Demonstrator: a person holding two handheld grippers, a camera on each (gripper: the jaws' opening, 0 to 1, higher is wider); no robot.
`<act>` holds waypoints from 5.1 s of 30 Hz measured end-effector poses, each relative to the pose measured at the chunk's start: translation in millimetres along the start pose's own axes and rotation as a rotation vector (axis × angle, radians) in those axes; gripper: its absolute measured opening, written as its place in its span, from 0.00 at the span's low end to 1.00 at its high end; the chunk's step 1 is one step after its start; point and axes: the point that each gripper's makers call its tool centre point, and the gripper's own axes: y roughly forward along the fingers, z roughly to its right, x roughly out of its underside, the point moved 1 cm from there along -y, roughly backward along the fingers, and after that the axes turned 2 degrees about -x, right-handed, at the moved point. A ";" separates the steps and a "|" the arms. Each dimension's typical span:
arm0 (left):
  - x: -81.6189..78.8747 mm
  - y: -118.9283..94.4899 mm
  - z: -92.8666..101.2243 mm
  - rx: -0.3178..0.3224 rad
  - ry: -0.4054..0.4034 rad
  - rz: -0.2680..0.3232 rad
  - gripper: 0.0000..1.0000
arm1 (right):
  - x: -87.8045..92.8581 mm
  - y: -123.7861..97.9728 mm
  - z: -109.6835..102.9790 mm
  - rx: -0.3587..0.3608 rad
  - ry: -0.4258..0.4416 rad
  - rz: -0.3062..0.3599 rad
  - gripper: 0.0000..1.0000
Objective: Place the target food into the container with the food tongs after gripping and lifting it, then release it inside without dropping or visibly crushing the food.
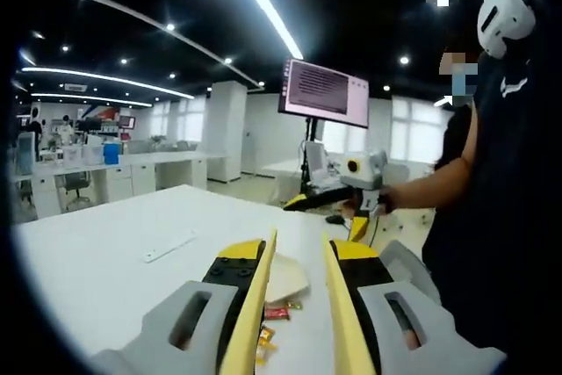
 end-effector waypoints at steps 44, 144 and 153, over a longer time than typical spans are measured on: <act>42.3 -2.3 3.3 -0.082 0.036 -0.093 0.25 | 119.3 -60.9 21.7 0.260 0.083 -0.121 0.99; 250.2 63.3 -72.2 -0.089 0.069 -0.864 0.17 | 128.6 -62.9 22.3 0.269 0.101 -0.146 0.90; 239.6 64.6 -72.3 -0.110 0.024 -0.835 0.16 | 128.8 -61.8 19.7 0.257 0.077 -0.155 0.87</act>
